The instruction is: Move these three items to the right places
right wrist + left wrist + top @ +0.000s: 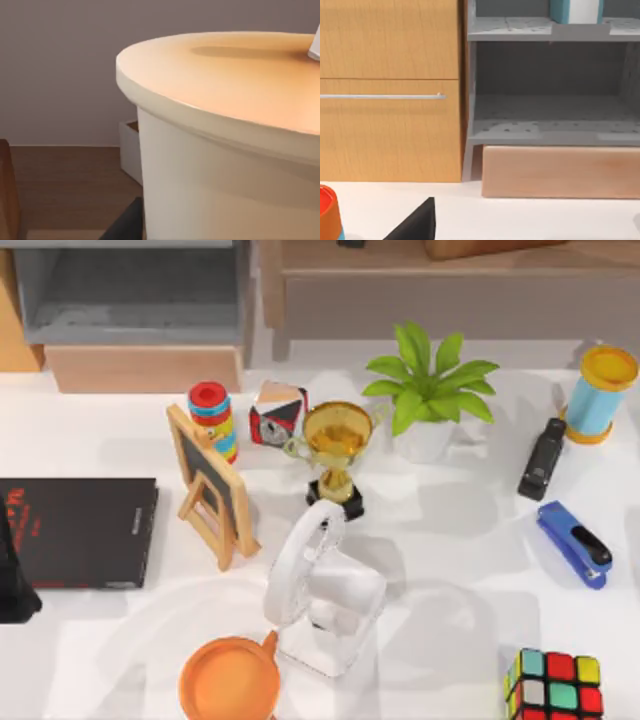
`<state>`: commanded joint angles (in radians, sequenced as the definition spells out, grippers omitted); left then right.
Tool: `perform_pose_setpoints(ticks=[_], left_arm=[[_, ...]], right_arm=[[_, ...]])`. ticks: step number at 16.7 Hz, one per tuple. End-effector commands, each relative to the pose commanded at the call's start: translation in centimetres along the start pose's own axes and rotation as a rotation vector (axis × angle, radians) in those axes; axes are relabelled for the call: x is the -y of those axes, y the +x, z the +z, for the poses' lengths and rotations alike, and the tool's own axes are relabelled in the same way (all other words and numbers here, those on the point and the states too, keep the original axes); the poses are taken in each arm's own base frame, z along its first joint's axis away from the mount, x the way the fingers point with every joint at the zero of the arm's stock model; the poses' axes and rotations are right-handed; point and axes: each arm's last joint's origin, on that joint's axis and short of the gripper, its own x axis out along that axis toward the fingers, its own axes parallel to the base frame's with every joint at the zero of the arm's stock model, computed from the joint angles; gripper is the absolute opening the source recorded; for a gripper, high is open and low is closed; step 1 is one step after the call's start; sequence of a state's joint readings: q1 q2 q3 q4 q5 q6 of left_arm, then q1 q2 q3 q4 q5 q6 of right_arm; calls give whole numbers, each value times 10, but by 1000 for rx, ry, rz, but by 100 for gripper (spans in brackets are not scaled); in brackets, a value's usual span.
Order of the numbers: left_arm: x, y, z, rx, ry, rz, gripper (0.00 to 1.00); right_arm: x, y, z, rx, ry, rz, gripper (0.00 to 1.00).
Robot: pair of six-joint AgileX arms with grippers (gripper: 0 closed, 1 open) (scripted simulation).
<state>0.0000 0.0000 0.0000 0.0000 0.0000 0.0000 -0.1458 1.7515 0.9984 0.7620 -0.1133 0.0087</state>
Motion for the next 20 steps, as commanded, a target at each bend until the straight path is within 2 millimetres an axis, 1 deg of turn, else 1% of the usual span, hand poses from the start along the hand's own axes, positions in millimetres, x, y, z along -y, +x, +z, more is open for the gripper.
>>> perform_pose_setpoints(ticks=[2,3,6,8,10,11,13,15,17,20], left_arm=[[0,0,0,0,0,0,100],[0,0,0,0,0,0,100],[0,0,0,0,0,0,100],[0,0,0,0,0,0,100],[0,0,0,0,0,0,100],[0,0,0,0,0,0,100],[0,0,0,0,0,0,100],[0,0,0,0,0,0,100],[0,0,0,0,0,0,100],[0,0,0,0,0,0,100]], right_arm=[[12,-4,-4,9,-9,-5,0],[23,-8,-7,22,-16,-8,0],[65,-23,-15,83,-42,-15,0],[82,-26,-27,89,-47,-14,0],[89,-25,-41,91,-47,4,0],[95,-25,-52,79,-41,6,0],[111,-25,-81,40,-18,0,0],[129,-29,-101,20,-7,-3,0],[138,-34,-112,8,0,-4,0],[139,-35,-113,7,1,-4,0]])
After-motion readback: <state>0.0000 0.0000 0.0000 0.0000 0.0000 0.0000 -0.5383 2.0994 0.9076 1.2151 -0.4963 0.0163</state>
